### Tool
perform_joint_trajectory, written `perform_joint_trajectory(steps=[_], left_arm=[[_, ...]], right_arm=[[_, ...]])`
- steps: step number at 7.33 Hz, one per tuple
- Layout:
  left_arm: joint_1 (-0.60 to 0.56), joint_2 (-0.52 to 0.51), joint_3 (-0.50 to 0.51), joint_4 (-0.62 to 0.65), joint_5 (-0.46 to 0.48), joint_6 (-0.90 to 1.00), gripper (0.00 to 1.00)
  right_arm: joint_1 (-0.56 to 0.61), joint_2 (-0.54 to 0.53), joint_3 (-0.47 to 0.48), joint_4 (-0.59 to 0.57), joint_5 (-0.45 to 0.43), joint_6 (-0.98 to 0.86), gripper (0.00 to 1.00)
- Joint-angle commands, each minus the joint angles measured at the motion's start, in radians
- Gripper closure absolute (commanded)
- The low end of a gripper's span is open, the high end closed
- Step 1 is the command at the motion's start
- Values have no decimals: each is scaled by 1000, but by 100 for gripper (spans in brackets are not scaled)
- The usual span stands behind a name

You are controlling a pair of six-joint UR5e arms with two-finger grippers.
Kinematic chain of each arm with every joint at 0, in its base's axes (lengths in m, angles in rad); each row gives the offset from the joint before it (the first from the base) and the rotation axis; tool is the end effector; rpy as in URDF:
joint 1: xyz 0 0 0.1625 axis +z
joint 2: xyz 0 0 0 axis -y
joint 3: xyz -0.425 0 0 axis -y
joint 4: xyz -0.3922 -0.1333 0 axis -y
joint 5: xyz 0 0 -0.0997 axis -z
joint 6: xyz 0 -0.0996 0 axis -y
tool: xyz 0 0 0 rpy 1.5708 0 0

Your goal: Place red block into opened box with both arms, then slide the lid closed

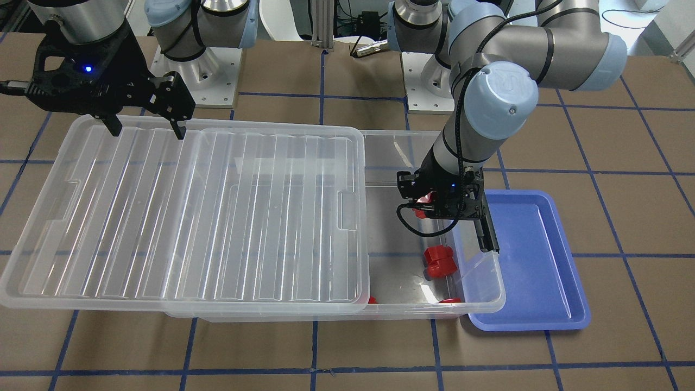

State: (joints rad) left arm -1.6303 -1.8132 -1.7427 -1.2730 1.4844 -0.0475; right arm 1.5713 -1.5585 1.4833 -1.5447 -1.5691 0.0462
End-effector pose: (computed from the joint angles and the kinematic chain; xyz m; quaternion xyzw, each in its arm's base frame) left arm -0.1743 -0.5391 0.3070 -0.0035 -0.9974 -0.0604 0.0399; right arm 0.1337 -0.5007 0.5223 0.0228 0.9994 -0.0245 0.0014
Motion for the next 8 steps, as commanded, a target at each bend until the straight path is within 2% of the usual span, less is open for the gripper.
perform_joint_trajectory(steps=[1,5,8], left_arm=[[1,-50,-9,30,-1,1,100],[1,-150,-14,115,-1,1,100],[1,-187,-14,126,2,1,100]], right_arm=[[-1,0,0,0,0,0,0],[-1,0,-2,0,1,0,0],[-1,0,-3,-2,1,0,0]])
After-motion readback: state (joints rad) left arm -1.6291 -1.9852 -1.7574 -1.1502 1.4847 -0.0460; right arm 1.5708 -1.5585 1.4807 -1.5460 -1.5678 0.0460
